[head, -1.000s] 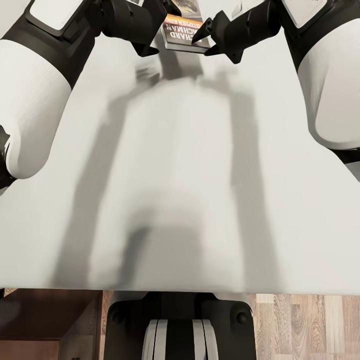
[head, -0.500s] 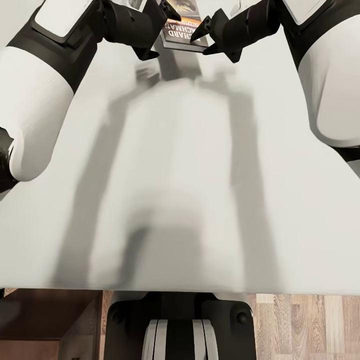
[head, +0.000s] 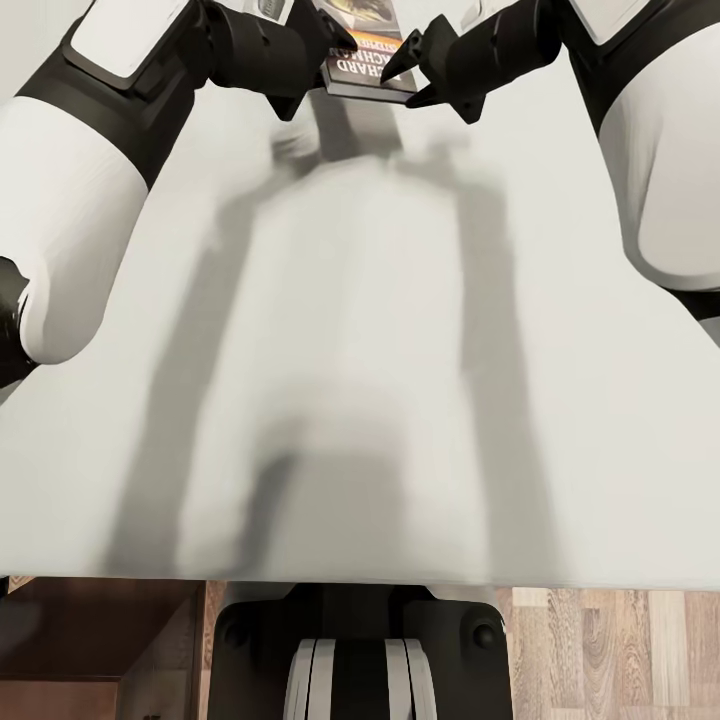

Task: In the bedroom, move the book from the bed onto either nightstand, and place the two sandals side by side next to the bed.

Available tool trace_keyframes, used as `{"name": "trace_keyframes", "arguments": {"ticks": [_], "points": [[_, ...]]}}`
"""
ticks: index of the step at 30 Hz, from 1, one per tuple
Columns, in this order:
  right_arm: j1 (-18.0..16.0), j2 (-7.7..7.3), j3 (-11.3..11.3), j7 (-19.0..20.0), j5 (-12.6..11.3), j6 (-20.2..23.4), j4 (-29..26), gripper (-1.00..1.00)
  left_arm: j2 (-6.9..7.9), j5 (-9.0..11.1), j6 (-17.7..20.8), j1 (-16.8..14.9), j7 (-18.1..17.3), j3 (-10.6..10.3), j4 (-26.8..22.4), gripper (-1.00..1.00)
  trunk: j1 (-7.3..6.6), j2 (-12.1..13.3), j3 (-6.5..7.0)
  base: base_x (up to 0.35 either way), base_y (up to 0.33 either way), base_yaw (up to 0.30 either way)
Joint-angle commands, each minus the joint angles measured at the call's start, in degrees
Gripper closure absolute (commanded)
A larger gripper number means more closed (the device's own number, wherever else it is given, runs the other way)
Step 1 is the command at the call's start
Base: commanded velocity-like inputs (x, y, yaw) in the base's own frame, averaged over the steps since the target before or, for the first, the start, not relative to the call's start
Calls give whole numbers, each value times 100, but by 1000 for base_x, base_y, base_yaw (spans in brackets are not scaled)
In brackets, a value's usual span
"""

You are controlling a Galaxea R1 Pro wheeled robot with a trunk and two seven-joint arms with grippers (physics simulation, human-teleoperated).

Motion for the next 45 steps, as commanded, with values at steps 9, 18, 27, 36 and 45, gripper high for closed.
{"name": "trace_keyframes", "arguments": {"ticks": [9, 18, 27, 36, 45], "points": [[-12, -2, -29, -19, -66, 25, -4, 100, -2, 29, 1, 0, 42, -35, -4, 100, 0, -1, -2, 0, 0, 0], [-14, -3, -29, -19, -69, 25, -9, 100, -5, 22, 2, 0, 42, -41, -4, 100, 0, -1, -2, 0, 0, 0], [-61, -3, -31, -19, -67, 25, -11, 100, -5, 22, 7, 0, 45, -41, -11, 100, 0, -1, -2, 0, 0, 0], [-86, -3, -35, -19, -68, 25, -5, 100, -2, 28, 11, 0, 45, -38, -12, 100, 0, -1, -2, 0, 0, 0], [-92, -3, -36, -19, -70, 25, -4, 100, 4, 24, 15, 0, 41, -34, -17, 100, 0, -1, -2, 0, 0, 0]]}}
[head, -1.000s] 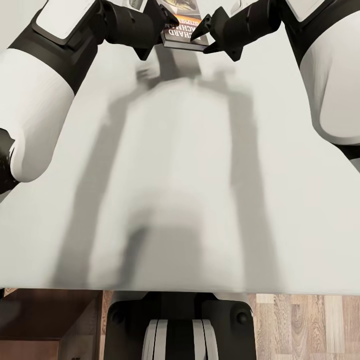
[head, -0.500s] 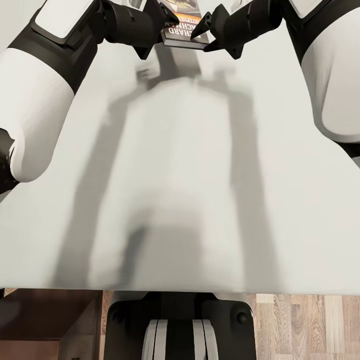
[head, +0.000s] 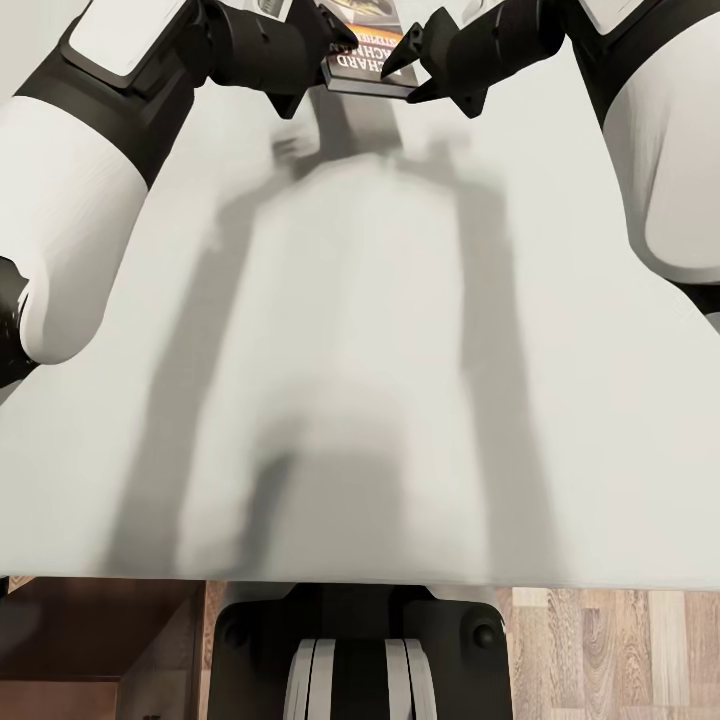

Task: In the bedroom, move the book from the bed onto either nightstand, and place the two sandals side by side next to the bed.

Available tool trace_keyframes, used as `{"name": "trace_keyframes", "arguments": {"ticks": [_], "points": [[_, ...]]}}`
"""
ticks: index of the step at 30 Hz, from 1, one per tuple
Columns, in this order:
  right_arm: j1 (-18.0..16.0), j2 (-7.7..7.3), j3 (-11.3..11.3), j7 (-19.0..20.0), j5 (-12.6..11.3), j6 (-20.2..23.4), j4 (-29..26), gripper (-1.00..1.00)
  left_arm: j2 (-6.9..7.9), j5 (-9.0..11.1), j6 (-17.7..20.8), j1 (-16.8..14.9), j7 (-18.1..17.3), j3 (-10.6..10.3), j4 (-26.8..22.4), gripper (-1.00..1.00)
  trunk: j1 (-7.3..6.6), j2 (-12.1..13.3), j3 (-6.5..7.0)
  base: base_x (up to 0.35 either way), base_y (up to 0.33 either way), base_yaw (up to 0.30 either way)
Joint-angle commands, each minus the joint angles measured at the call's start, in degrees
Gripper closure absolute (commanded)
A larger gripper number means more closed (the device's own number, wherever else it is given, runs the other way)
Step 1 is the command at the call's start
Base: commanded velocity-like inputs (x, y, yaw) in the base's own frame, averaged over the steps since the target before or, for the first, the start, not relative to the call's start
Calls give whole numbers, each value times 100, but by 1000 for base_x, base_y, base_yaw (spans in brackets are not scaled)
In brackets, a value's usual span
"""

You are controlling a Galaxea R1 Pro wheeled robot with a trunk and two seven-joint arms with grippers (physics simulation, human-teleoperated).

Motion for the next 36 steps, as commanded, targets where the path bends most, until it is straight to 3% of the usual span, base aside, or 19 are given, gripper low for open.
{"name": "trace_keyframes", "arguments": {"ticks": [1, 3, 4, 36], "points": [[-4, -1, -22, -23, -148, 30, -63, 100, 6, -18, 28, 1, 53, -55, 2, 100, 0, -1, -2, 0, 0, 0], [-5, -1, -21, -23, -148, 30, -63, 100, 8, -18, 30, 1, 53, -55, 1, 100, 0, -1, -2, 0, 0, 0], [-5, -1, -22, -23, -147, 30, -63, -100, 9, -19, 31, 1, 52, -53, 1, 100, 0, -1, -2, 0, 0, 0], [-41, -30, -25, -30, -146, 30, -63, -100, 31, -12, 46, 1, -1, -38, -18, 100, 0, -1, -2, 0, 0, 0]]}}
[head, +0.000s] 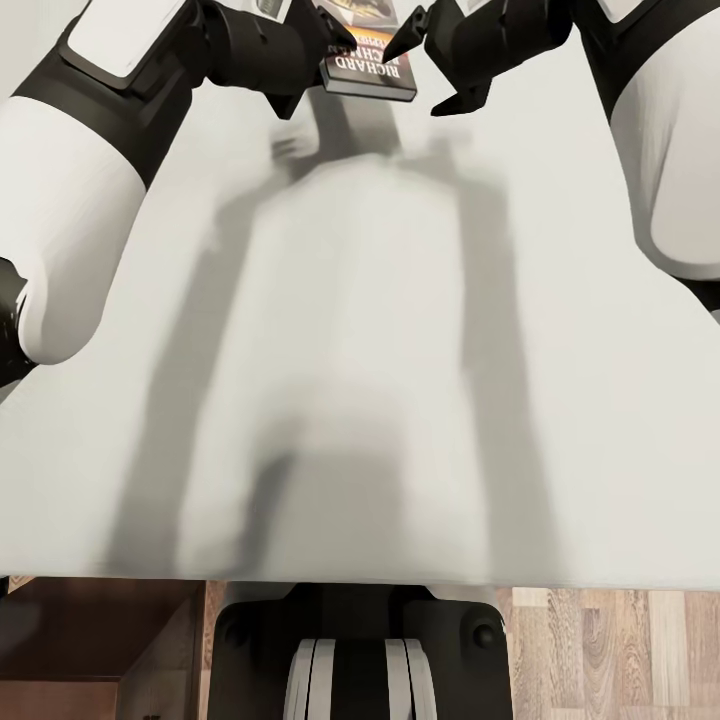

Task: In the bedroom, move the book from the bed onto either nightstand, and place the two sandals side by side next to the bed.

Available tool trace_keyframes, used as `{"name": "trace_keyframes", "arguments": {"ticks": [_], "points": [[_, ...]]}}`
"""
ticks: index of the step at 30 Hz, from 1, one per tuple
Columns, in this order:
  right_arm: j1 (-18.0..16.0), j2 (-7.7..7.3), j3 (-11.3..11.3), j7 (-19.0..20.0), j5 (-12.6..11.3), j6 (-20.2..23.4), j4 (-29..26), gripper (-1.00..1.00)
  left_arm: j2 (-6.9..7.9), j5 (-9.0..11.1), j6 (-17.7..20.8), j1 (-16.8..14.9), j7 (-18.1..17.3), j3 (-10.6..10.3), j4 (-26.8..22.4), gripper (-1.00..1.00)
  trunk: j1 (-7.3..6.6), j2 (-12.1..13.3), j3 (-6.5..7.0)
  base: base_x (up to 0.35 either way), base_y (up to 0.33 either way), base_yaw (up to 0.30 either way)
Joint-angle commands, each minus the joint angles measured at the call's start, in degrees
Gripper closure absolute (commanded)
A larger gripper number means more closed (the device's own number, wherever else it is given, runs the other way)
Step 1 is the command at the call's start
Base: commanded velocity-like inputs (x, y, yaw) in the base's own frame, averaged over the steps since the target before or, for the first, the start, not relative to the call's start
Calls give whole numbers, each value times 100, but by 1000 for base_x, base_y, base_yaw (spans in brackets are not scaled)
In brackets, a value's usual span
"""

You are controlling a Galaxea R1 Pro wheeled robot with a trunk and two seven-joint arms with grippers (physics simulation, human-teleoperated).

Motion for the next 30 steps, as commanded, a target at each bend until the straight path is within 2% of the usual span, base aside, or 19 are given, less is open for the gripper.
{"name": "trace_keyframes", "arguments": {"ticks": [1, 12, 21, 30], "points": [[-1, -3, -11, -15, -19, 22, -5, -100, 5, 62, -2, -3, 48, -21, -11, 100, 0, -1, -2, 0, 0, 0], [-4, -108, -17, -24, -6, 22, -14, -100, 13, 63, 3, -3, 47, -13, -29, 100, 0, -1, -2, 0, 0, 0], [-9, -364, 32, -33, 27, 22, -17, -100, 18, 63, 19, -3, 49, -11, -40, 100, 0, -1, -2, 0, 0, 0], [-10, -514, 69, -34, 63, 22, -19, -100, 19, 63, 28, -3, 54, -11, -43, 100, 0, -1, -2, 0, 0, 0]]}}
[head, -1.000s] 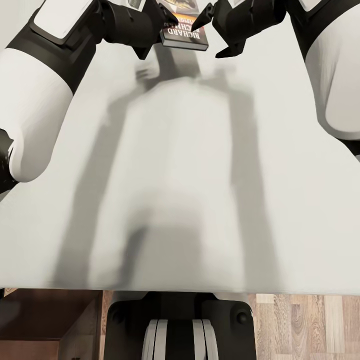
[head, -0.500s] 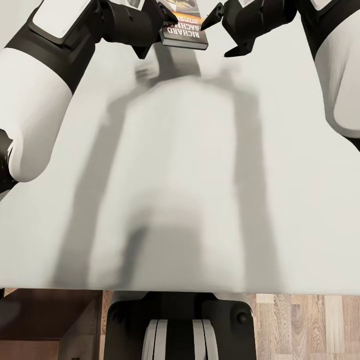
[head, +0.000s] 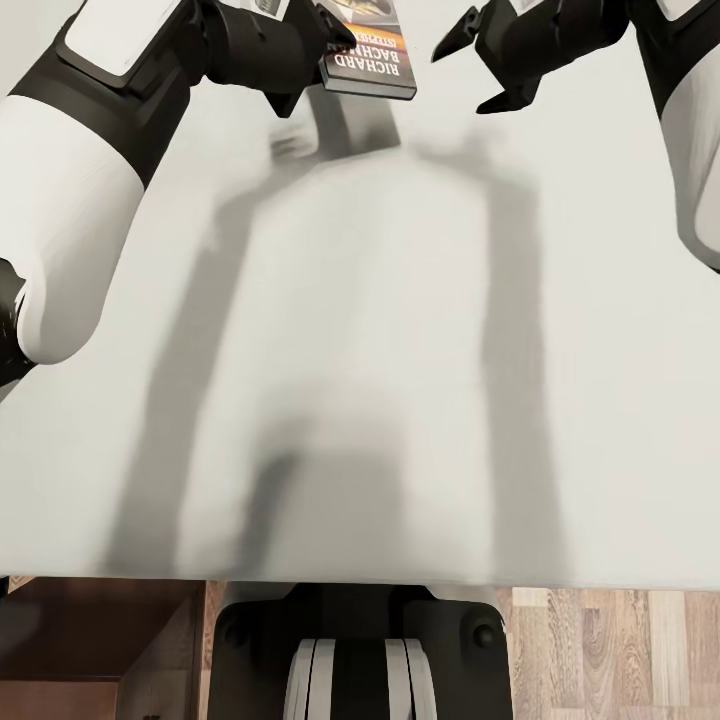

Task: In the bedroom, move the book from the bed onto either nightstand, and place the two sandals side by side next to the bed.

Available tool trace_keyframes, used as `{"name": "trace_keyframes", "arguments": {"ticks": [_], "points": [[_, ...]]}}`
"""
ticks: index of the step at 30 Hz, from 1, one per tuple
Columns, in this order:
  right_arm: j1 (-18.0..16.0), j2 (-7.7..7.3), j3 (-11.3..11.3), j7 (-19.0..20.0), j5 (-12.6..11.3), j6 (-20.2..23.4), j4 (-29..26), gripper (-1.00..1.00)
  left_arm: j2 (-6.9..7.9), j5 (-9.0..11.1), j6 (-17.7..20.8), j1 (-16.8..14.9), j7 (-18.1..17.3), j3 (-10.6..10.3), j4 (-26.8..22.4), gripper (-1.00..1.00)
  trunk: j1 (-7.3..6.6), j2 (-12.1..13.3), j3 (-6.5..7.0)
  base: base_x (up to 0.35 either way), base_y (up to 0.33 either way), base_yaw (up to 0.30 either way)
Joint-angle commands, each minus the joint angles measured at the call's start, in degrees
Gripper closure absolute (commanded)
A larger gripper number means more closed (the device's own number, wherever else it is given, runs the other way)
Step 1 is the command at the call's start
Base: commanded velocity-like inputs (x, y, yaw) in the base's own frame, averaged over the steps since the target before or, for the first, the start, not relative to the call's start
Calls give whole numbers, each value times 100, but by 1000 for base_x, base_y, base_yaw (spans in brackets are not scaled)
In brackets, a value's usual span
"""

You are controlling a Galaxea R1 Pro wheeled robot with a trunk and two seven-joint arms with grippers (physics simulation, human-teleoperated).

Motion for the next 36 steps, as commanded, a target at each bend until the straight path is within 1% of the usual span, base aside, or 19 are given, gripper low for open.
{"name": "trace_keyframes", "arguments": {"ticks": [1, 5, 9, 10, 13, 17, 22, 23, 25, 27, 30, 36], "points": [[-1, 1, -10, -20, -29, 22, -6, -100, 3, 64, -2, -3, 49, -20, -7, 100, 0, -1, -2, 0, 0, 0], [-1, -16, 26, -21, -4, 22, -15, -100, 4, 64, 5, -3, 55, -20, -9, 100, 0, -1, -2, 0, 0, 0], [-1, -27, 212, -21, 88, 22, -52, -100, 7, 64, 13, -3, 59, -18, -8, 100, 0, -1, -2, 0, 0, 0], [-1, -27, 212, -21, 88, 22, -52, -100, 7, 64, 13, -3, 59, -18, -8, 100, 0, -1, -2, 0, 0, 0], [-1, -31, 341, -20, 143, 22, -121, -100, 13, 64, 17, -3, 60, -14, -11, 100, 0, -1, -2, 0, 0, 0], [-1, -34, 413, -20, 171, 22, -237, -100, 17, 64, 23, -3, 61, -13, -14, 100, 0, -1, -2, 0, 0, 0], [-6, -35, 450, -20, 185, 22, -322, -100, 19, 68, 26, -3, 61, -12, -15, 100, 0, -1, -2, 0, 0, 0], [27, -68, 484, -24, 180, 22, -356, -100, 53, 60, -7, -3, 95, 17, 16, 100, 0, -1, -2, 0, 0, 0], [39, -66, 549, -26, 184, 22, -420, -100, 101, 27, 4, -3, 164, 7, 11, 100, 0, -1, -2, 0, 0, 0], [39, -66, 613, -26, 184, 22, -424, -100, 101, 66, 4, -3, 190, 7, 11, 100, 0, -1, -2, 0, 0, 0], [39, -66, 709, -26, 184, 22, -424, -100, 101, 71, 4, -3, 190, 7, 11, 100, 0, -1, -2, 0, 0, 0], [39, -66, 723, -26, 184, 22, -424, -100, 101, 71, 4, -3, 190, 7, 11, 100, 0, -1, -2, 0, 0, 0]]}}
